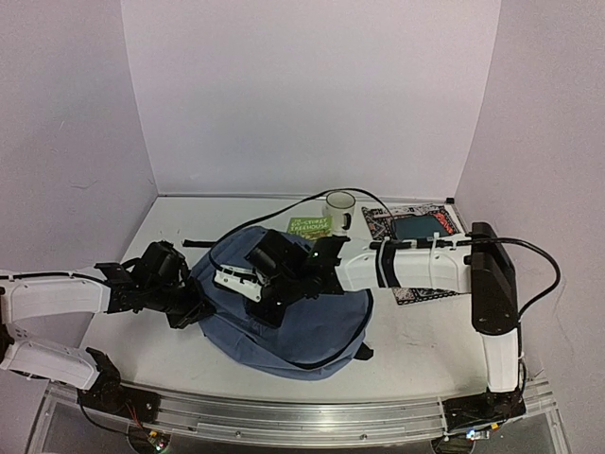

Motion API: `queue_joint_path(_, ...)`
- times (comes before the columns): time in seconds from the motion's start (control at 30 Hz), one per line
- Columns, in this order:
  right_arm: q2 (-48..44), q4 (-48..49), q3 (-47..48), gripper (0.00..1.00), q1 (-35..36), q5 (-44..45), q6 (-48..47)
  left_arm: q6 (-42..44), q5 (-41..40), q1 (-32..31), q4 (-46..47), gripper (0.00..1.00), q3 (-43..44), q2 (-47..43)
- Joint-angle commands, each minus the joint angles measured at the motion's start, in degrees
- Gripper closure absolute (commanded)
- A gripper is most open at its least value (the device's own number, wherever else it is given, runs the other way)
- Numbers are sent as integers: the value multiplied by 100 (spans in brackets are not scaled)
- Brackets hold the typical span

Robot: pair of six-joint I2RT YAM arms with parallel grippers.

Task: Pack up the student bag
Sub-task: Grab the lower front pocket of the student bag, then zip the lower front pocket of the student bag.

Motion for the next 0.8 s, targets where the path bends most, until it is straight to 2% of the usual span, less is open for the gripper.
queue_joint_path(0.0, -317, -7, -113, 100, -183, 119, 327, 52, 49, -44, -28, 100, -113, -161)
queue_joint_path(0.33, -707, 302, -432, 100, -1177, 1377, 1007, -152, -263, -44, -576, 100, -485, -486)
queue_joint_path(0.77, -628, 478, -171, 100, -2504, 1598, 1394, -527, -664, -35, -1466, 100, -647, -966)
